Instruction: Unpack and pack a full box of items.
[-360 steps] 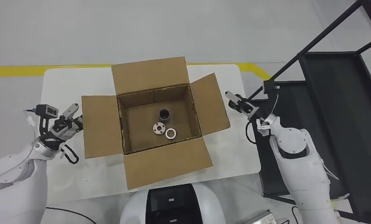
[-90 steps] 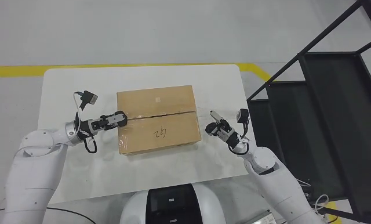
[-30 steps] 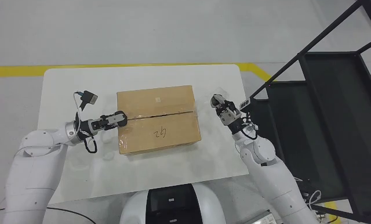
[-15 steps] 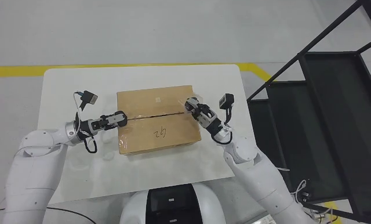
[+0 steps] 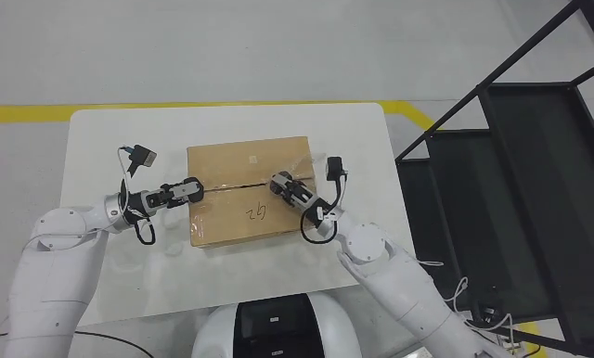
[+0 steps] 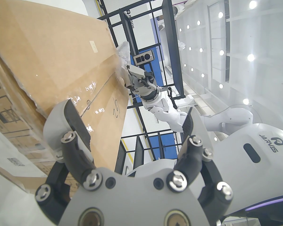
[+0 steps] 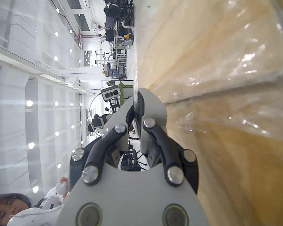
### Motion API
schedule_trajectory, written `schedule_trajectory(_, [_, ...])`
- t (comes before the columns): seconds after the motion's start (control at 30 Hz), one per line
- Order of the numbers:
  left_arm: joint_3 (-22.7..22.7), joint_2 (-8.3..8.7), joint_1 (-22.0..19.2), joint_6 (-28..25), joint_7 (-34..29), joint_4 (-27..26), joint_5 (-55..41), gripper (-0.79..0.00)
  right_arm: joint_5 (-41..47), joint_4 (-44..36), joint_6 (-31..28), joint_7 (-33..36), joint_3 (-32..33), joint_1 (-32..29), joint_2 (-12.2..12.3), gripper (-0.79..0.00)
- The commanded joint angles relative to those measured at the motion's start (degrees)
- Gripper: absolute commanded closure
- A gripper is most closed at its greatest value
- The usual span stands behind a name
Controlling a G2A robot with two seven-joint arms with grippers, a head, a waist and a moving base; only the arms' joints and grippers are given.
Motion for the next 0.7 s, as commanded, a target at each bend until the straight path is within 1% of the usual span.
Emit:
schedule_trajectory(0.0, [0.0, 0.0, 0.0, 0.0, 0.0, 0.0, 0.0, -0.785, -0.78, 0.11, -0.17, 0.42, -0.31, 0.24, -0.11, 0.0])
schedule_trajectory(0.1, [0.0, 0.0, 0.0, 0.0, 0.0, 0.0, 0.0, -0.785, -1.09, -0.56, -1.44, 0.77, -0.15, 0.13, -0.18, 0.0])
schedule_trajectory(0.57, [0.0, 0.0, 0.0, 0.0, 0.0, 0.0, 0.0, -0.785, -1.09, -0.56, -1.44, 0.77, -0.15, 0.13, -0.18, 0.0])
schedule_trajectory(0.6, [-0.12, 0.0, 0.07, 0.08, 0.57, -0.02, -0.01, -0.785, -1.09, -0.56, -1.44, 0.77, -0.15, 0.13, -0.18, 0.0])
schedule_trajectory(0.67, [-1.81, 0.21, 1.02, -0.14, 4.05, -0.48, 0.03, -0.785, -1.09, -0.56, -1.44, 0.77, -0.15, 0.13, -0.18, 0.0])
